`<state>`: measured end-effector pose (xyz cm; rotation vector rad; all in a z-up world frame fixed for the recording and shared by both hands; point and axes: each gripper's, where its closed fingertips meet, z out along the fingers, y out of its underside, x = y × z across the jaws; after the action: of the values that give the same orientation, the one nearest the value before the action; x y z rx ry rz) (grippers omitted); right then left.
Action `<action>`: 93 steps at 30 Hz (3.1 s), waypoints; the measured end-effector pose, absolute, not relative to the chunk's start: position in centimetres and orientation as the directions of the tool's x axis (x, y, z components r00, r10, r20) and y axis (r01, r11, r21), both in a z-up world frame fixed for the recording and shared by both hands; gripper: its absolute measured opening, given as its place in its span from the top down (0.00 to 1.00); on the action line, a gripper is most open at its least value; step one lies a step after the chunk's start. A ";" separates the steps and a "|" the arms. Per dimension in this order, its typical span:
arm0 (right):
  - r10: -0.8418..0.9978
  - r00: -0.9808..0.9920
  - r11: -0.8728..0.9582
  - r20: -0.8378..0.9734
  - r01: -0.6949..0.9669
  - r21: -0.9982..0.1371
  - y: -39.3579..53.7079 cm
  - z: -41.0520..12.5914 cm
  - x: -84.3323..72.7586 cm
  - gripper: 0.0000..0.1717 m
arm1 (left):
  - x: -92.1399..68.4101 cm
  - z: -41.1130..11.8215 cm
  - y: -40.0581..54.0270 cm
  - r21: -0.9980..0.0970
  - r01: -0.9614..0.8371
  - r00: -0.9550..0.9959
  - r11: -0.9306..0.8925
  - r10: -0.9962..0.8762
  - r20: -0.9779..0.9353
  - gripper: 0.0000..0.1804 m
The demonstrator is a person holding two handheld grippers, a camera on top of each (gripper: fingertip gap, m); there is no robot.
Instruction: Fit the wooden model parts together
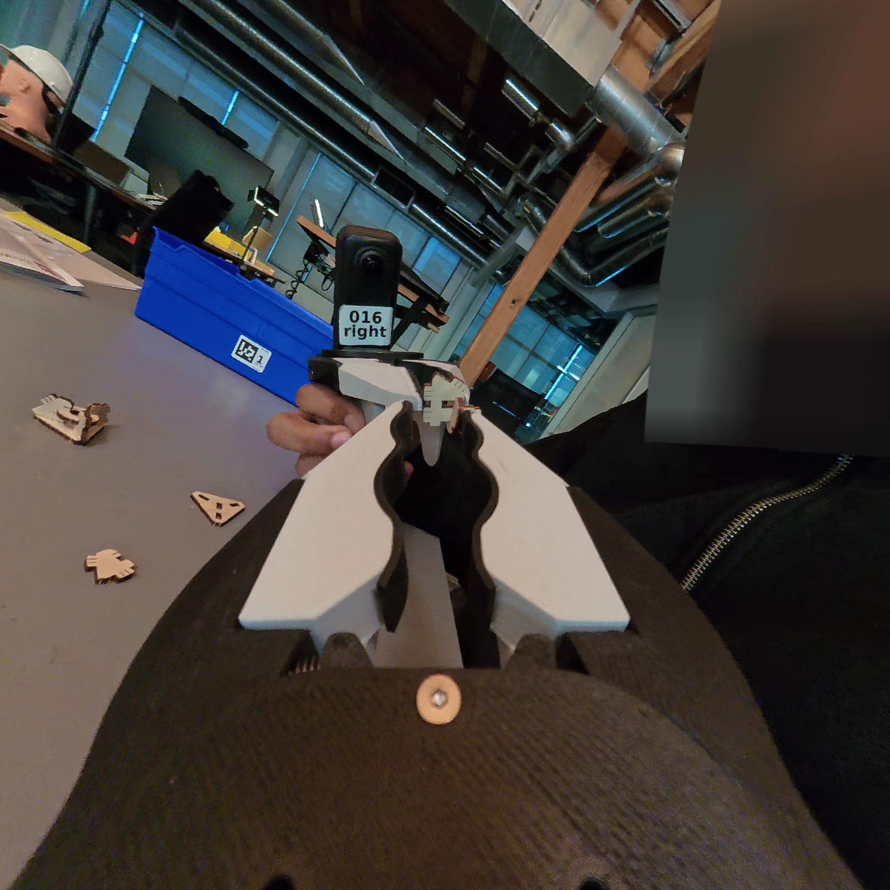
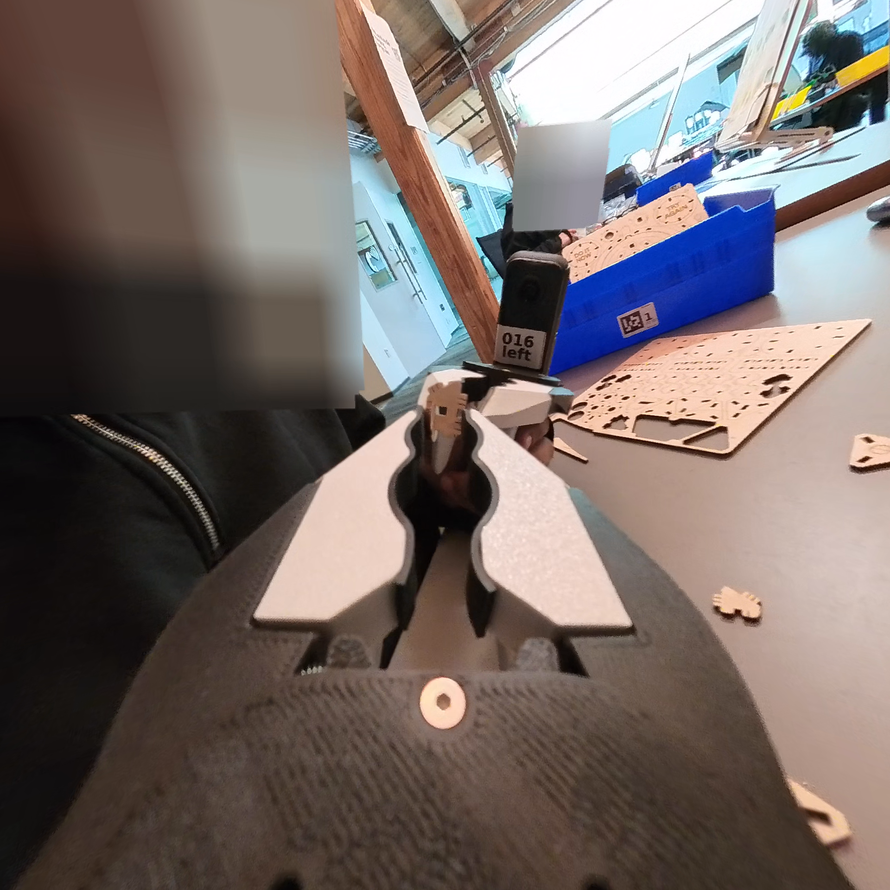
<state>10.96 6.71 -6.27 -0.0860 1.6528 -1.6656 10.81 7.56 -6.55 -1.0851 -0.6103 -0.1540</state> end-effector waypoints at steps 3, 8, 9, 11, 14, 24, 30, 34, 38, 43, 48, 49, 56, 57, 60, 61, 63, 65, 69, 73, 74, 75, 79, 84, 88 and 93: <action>-0.510 -0.771 0.098 -0.382 0.389 -0.916 6.5 -6.4 10.8 0.92 | 10.7 -6.6 7.3 -0.787 0.390 0.822 0.478 0.203 0.531 0.93; -0.512 -0.806 0.038 -0.299 0.326 -0.945 6.7 -6.1 10.9 0.92 | 10.9 -6.5 7.5 -0.795 0.381 0.833 0.472 0.197 0.517 0.93; -0.515 -0.812 0.010 -0.275 0.315 -0.949 6.7 -6.0 10.9 0.92 | 11.0 -6.4 7.6 -0.794 0.382 0.839 0.472 0.183 0.512 0.94; -0.534 -0.806 -0.025 -0.255 0.317 -0.948 6.8 -5.9 11.0 0.92 | 11.2 -6.2 7.6 -0.787 0.387 0.843 0.481 0.161 0.513 0.95; -0.579 -0.770 -0.034 -0.267 0.350 -0.936 7.0 -5.6 11.3 0.92 | 11.5 -5.9 7.7 -0.781 0.387 0.852 0.490 0.133 0.506 0.95; -0.555 -0.783 0.083 -0.280 0.282 -0.956 6.3 -7.1 11.6 0.92 | 10.3 -6.3 7.1 -0.884 0.197 0.823 0.424 0.418 0.384 0.85; -0.563 -0.743 0.132 -0.362 0.351 -0.927 6.4 -6.9 11.1 0.92 | 11.3 -5.7 7.6 -0.870 0.222 0.863 0.440 0.326 0.385 0.85; -0.583 -0.708 0.166 -0.398 0.376 -0.912 6.7 -6.7 11.4 0.92 | 11.4 -5.8 7.8 -0.866 0.246 0.868 0.436 0.299 0.397 0.88; -0.613 -0.666 0.175 -0.425 0.410 -0.895 7.1 -6.2 11.8 0.92 | 11.6 -5.6 8.1 -0.854 0.267 0.874 0.447 0.261 0.410 0.93; -0.650 -0.586 0.190 -0.484 0.491 -0.850 7.4 -5.6 11.9 0.92 | 12.2 -5.0 8.5 -0.851 0.262 0.892 0.456 0.223 0.394 0.88; -0.659 -0.555 0.206 -0.508 0.515 -0.832 7.5 -5.6 11.9 0.92 | 12.0 -5.2 8.5 -0.850 0.275 0.886 0.449 0.226 0.405 0.91; -0.659 -0.553 0.206 -0.509 0.518 -0.830 7.5 -5.6 11.9 0.92 | 12.0 -5.2 8.5 -0.848 0.277 0.885 0.451 0.224 0.409 0.92; -0.650 -0.559 0.198 -0.515 0.529 -0.825 7.4 -5.6 11.7 0.92 | 11.8 -5.5 8.5 -0.854 0.283 0.876 0.437 0.244 0.415 0.92; -0.650 -0.559 0.198 -0.515 0.530 -0.825 7.4 -5.6 11.7 0.92 | 11.8 -5.5 8.5 -0.854 0.285 0.876 0.435 0.243 0.416 0.92; -0.642 -0.570 0.190 -0.513 0.530 -0.826 7.3 -5.7 11.6 0.92 | 11.7 -5.5 8.4 -0.852 0.292 0.871 0.435 0.247 0.424 0.92; -0.641 -0.570 0.188 -0.515 0.533 -0.825 7.2 -5.7 11.6 0.93 | 11.7 -5.6 8.3 -0.851 0.295 0.870 0.434 0.246 0.427 0.93; -0.630 -0.579 0.182 -0.518 0.538 -0.823 7.0 -5.7 11.4 0.95 | 11.7 -5.7 8.2 -0.860 0.286 0.865 0.423 0.274 0.421 0.96; -0.638 -0.576 0.178 -0.511 0.535 -0.826 7.0 -5.6 11.6 0.95 | 11.9 -5.5 8.3 -0.859 0.285 0.870 0.425 0.260 0.418 0.96; -0.632 -0.587 0.163 -0.506 0.537 -0.828 6.8 -5.4 11.7 0.95 | 11.8 -5.4 8.1 -0.845 0.295 0.872 0.446 0.236 0.429 0.96; -0.614 -0.613 0.123 -0.497 0.548 -0.828 6.3 -5.4 11.5 0.97 | 11.5 -5.2 7.5 -0.817 0.305 0.863 0.489 0.221 0.454 0.96; -0.603 -0.622 0.120 -0.500 0.549 -0.827 6.2 -5.4 11.3 0.93 | 11.5 -5.0 7.1 -0.803 0.309 0.861 0.509 0.209 0.463 0.96; -0.593 -0.627 0.120 -0.504 0.551 -0.826 6.1 -5.6 11.2 0.92 | 11.4 -4.9 6.9 -0.789 0.315 0.859 0.527 0.195 0.473 0.95; -0.601 -0.611 0.122 -0.515 0.567 -0.815 6.2 -5.5 11.3 0.89 | 11.5 -4.7 6.9 -0.772 0.333 0.859 0.541 0.164 0.485 0.95; -0.615 -0.609 0.123 -0.501 0.553 -0.824 6.2 -5.4 12.0 0.99 | 11.6 -4.9 7.4 -0.778 0.344 0.862 0.525 0.153 0.484 0.96; -0.608 -0.588 0.160 -0.534 0.567 -0.808 6.1 -5.6 11.7 1.00 | 11.3 -5.0 7.2 -0.763 0.359 0.852 0.538 0.146 0.503 0.95; -0.606 -0.368 0.293 -0.705 0.721 -0.628 6.5 -5.3 10.6 1.00 | 10.7 -5.0 6.4 -0.757 0.326 0.842 0.566 0.190 0.505 0.81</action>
<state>10.58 6.48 -5.31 0.1179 1.3607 -1.3967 10.72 6.41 -4.99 -0.9807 -0.5886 -0.0856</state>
